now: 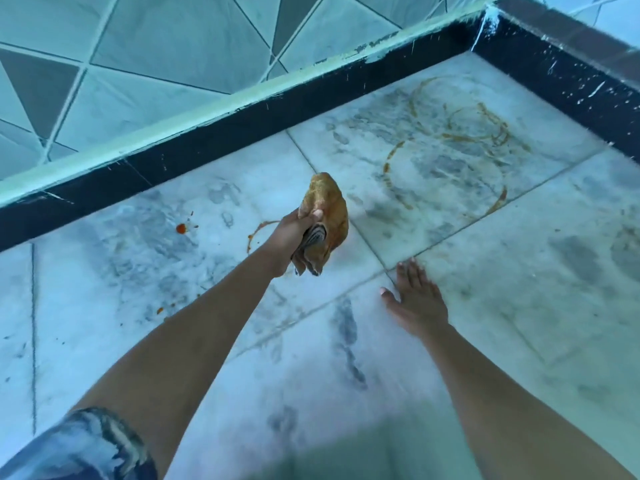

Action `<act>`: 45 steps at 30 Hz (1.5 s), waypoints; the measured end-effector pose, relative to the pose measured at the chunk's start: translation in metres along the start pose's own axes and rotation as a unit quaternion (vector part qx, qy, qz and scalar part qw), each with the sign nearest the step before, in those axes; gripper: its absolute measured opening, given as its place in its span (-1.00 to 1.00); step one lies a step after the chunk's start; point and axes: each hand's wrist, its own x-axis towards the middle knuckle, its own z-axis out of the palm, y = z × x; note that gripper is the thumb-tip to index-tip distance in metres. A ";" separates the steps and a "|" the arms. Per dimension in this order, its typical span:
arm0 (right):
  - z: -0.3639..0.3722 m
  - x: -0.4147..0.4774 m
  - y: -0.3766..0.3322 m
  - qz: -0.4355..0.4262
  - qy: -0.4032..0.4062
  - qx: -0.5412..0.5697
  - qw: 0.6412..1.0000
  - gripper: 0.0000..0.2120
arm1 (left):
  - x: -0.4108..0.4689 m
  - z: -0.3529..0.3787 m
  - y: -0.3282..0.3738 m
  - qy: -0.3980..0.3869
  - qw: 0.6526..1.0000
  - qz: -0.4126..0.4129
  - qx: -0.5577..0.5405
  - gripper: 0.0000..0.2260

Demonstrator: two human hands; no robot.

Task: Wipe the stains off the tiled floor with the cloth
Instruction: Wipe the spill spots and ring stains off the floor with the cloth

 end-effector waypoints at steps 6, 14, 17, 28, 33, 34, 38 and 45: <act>-0.006 -0.010 -0.039 0.080 0.018 -0.027 0.996 -0.40 | 0.035 -0.065 0.025 -0.072 0.995 0.006 0.072 -0.72; 0.012 -0.025 -0.125 0.102 0.091 0.034 0.990 -0.40 | 0.033 -0.092 0.019 -0.167 0.983 0.002 0.078 -0.82; 0.026 -0.028 -0.143 0.084 0.105 0.053 0.989 -0.39 | 0.023 -0.102 0.007 -0.176 0.979 0.008 0.098 -0.89; 0.061 -0.041 -0.128 0.094 0.198 0.038 0.975 -0.40 | 0.009 -0.086 -0.068 -0.037 0.821 0.271 0.501 -0.57; 0.062 -0.023 -0.122 0.122 0.202 0.040 0.971 -0.41 | 0.014 -0.061 -0.111 -0.141 0.703 0.333 0.613 -0.44; 0.068 -0.019 -0.122 0.130 0.203 0.046 0.969 -0.42 | 0.019 -0.059 -0.114 -0.147 0.687 0.337 0.627 -0.44; 0.094 -0.012 -0.124 0.145 0.265 0.073 0.951 -0.35 | 0.052 -0.067 -0.101 -0.106 0.683 0.301 0.657 -0.47; 0.101 -0.009 -0.124 0.149 0.315 0.075 0.934 -0.36 | 0.009 -0.048 -0.119 -0.039 0.725 0.230 0.648 -0.52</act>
